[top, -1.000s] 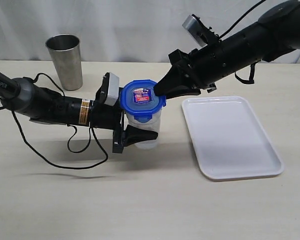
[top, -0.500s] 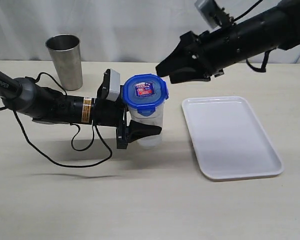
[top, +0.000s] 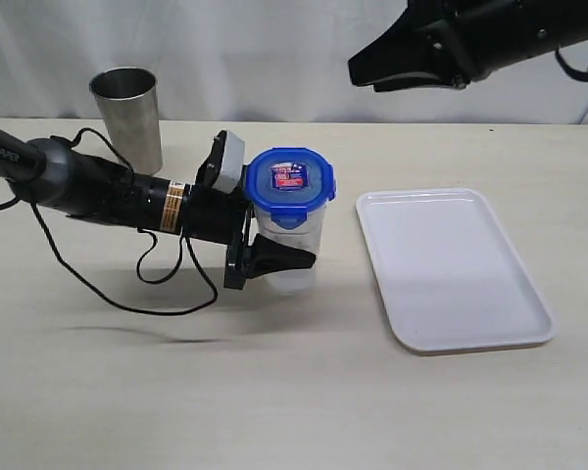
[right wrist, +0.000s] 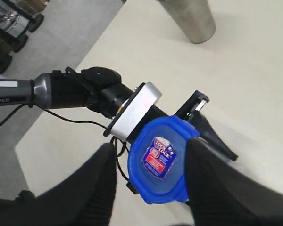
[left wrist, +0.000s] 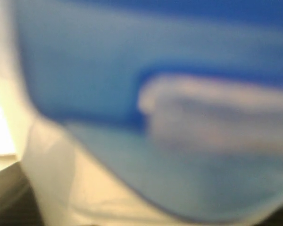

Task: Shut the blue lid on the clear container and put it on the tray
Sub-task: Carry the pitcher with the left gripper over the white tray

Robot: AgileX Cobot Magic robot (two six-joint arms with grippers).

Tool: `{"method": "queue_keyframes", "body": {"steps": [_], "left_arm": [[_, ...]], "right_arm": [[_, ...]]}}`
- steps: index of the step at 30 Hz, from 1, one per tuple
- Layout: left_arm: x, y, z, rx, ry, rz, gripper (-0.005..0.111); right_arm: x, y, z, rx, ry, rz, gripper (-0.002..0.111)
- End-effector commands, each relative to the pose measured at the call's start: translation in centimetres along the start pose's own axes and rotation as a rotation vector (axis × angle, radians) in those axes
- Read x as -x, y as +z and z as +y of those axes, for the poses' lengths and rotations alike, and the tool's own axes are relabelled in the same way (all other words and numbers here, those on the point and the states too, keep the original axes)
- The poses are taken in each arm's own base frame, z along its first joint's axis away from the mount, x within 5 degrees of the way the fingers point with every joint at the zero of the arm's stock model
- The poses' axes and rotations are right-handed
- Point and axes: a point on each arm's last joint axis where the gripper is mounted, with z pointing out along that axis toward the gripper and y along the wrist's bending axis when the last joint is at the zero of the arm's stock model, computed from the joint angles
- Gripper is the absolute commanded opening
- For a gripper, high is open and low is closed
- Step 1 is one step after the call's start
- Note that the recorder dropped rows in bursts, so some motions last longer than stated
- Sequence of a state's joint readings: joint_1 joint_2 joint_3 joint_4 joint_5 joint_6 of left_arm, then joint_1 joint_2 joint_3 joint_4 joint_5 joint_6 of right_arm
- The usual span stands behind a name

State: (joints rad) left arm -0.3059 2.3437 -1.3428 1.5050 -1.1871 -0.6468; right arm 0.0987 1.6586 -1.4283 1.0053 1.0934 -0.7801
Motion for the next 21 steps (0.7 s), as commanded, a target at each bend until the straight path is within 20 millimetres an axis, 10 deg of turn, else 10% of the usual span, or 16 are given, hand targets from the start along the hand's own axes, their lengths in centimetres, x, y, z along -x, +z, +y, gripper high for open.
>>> {"method": "queue_keyframes", "body": {"steps": [1,12,21], "left_arm": [[2.1,0.3,0.9,-0.057,-0.002,-0.009,0.000],[6.1,2.2,2.2,-0.152,-0.050,0.077,0.000],[9.8,10.4,3.8,0.363,0.384,0.382,0.000]], "right_arm": [[-0.3,-2.4,2.0,-0.070,-0.175,-0.033,0.021],[-5.9,-6.8,0.0,-0.356,-0.126,-0.429,0.005],[-11.3,-7.2,-4.0,-0.602,-0.119,-0.412,0.005]]}}
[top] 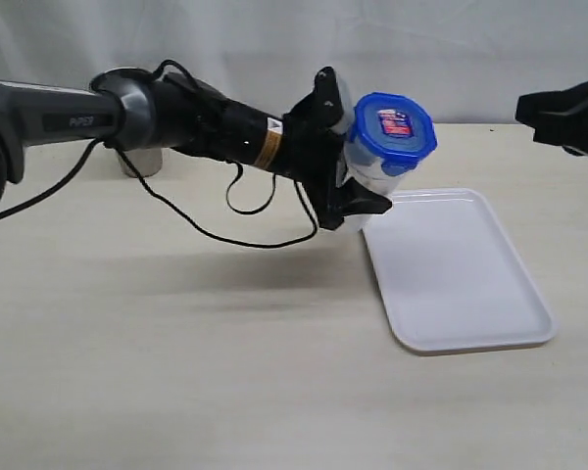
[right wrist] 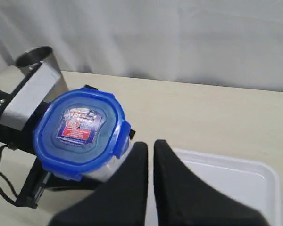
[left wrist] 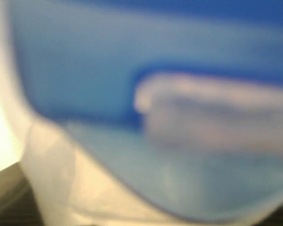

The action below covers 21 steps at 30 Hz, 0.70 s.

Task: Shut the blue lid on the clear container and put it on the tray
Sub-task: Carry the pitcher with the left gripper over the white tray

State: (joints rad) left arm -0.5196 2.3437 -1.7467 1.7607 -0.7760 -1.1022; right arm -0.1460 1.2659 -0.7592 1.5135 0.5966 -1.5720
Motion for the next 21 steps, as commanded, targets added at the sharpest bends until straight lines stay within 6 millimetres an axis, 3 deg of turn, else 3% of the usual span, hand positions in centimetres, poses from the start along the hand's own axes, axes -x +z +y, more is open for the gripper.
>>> {"method": "queue_keyframes", "body": {"steps": [1,5,9,14,21], "left_arm": [[2.3,3.0,-0.3,0.327,0.344,0.209,0.000],[3.6,4.5,-1.5,0.537,0.797,0.541,0.000],[4.1,5.2,-2.6,0.507,1.187,0.776,0.000],[3.8,5.5,-3.0,0.472,1.345,0.906,0.000],[4.0,5.8,-3.4,0.463,1.371,0.914,0.000]], "right_arm": [[-0.8,-0.2,-1.3,-0.136,-0.032,0.014,0.005],[-0.8,-0.3,-1.9,-0.212,-0.027,0.014,0.005],[-0.8,-0.3,-1.9,-0.208,-0.027,0.014,0.005],[-1.1,-0.3,-1.9,-0.207,-0.027,0.022,0.005],[-1.1,-0.3,-1.9,-0.207,-0.027,0.022,0.005]]}}
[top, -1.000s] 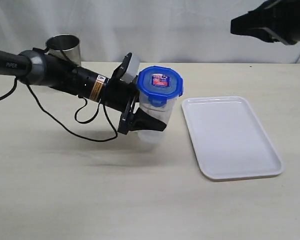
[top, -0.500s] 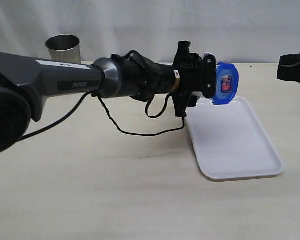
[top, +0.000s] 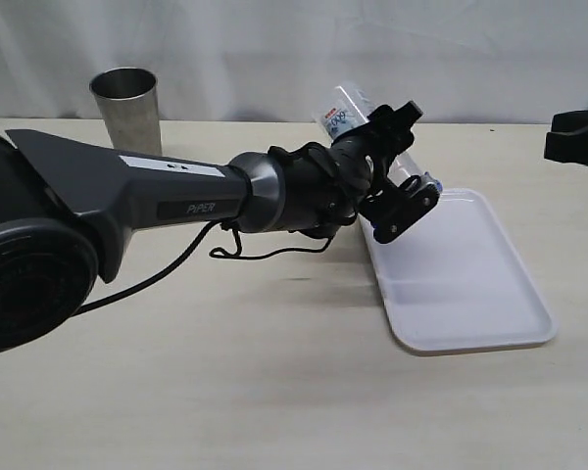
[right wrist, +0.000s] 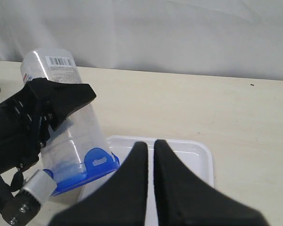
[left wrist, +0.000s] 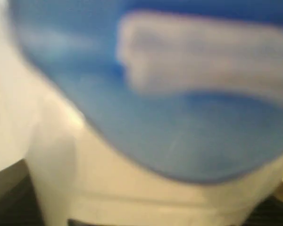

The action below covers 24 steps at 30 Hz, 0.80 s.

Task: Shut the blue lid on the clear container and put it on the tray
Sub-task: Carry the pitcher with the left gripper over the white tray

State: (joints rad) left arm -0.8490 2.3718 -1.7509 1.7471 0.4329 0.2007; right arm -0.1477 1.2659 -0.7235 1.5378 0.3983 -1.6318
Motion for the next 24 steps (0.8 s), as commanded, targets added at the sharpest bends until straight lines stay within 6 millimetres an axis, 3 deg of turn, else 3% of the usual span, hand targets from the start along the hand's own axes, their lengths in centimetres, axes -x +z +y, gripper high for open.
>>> {"method": "queue_keyframes", "body": {"steps": [1,12,16,24], "left_arm": [[0.0,-0.4,0.8,0.015,0.008,0.021,0.000],[0.1,-0.4,0.8,0.017,-0.022,0.008,0.000],[0.7,-0.4,0.9,0.024,-0.214,-0.054,0.000],[1.9,-0.5,2.0,-0.018,-0.729,-0.397,0.000]], "right_arm": [[0.0,-0.2,-0.1,-0.010,-0.006,-0.004,0.005],[0.0,-0.2,-0.1,-0.008,-0.006,-0.004,0.005],[0.0,-0.2,-0.1,-0.008,-0.004,-0.004,0.005],[0.0,-0.2,-0.1,-0.008,-0.003,-0.002,0.005]]}}
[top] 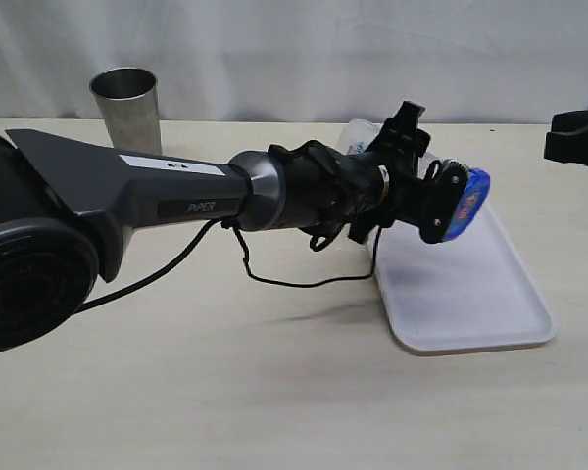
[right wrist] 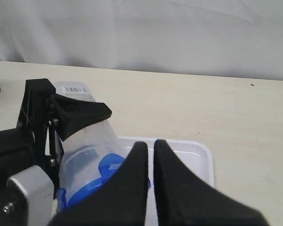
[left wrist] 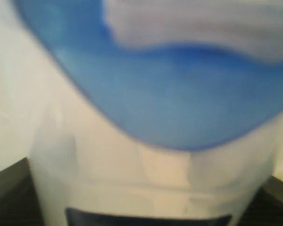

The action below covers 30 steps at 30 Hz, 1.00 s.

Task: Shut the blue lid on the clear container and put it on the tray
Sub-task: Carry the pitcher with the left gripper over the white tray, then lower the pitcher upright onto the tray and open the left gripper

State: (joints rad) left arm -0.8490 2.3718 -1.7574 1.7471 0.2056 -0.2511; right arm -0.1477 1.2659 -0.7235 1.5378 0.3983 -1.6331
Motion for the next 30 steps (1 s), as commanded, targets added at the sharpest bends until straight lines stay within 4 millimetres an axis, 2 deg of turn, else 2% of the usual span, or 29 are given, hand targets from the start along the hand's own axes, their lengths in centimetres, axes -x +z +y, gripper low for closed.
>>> {"method": "queue_keyframes", "body": {"steps": [1,6,10,14,21,26,29,30], "left_arm": [[0.7,-0.2,1.6,-0.032,-0.333,-0.200,0.000],[0.7,-0.7,2.2,-0.154,-0.556,-0.429,0.000],[0.6,-0.9,2.2,-0.214,-0.678,-0.509,0.000],[1.6,-1.1,1.7,-0.286,-0.807,-0.636,0.000],[2.4,0.2,-0.5,-0.349,-1.034,-0.751,0.000],[2.1,1.1,-0.8,-0.295,-1.269,-0.831,0.000],[1.7,1.9,-1.7,-0.282,-1.397,-0.866,0.000],[1.7,2.4,-2.7,-0.288,-1.397,-0.846,0.000]], "right_arm": [[0.0,-0.2,-0.1,-0.008,-0.002,-0.002,0.005],[0.0,-0.2,-0.1,-0.008,0.009,-0.004,0.005],[0.2,-0.2,0.1,0.019,0.055,-0.032,0.005],[0.6,-0.3,0.5,0.061,0.060,-0.064,0.005],[1.8,-2.1,1.2,0.059,0.026,-0.135,0.005],[2.6,-3.9,1.9,0.057,0.005,-0.191,0.005],[2.6,-3.9,1.9,0.057,0.005,-0.190,0.005],[2.5,-3.8,1.9,0.057,0.007,-0.186,0.005]]}}
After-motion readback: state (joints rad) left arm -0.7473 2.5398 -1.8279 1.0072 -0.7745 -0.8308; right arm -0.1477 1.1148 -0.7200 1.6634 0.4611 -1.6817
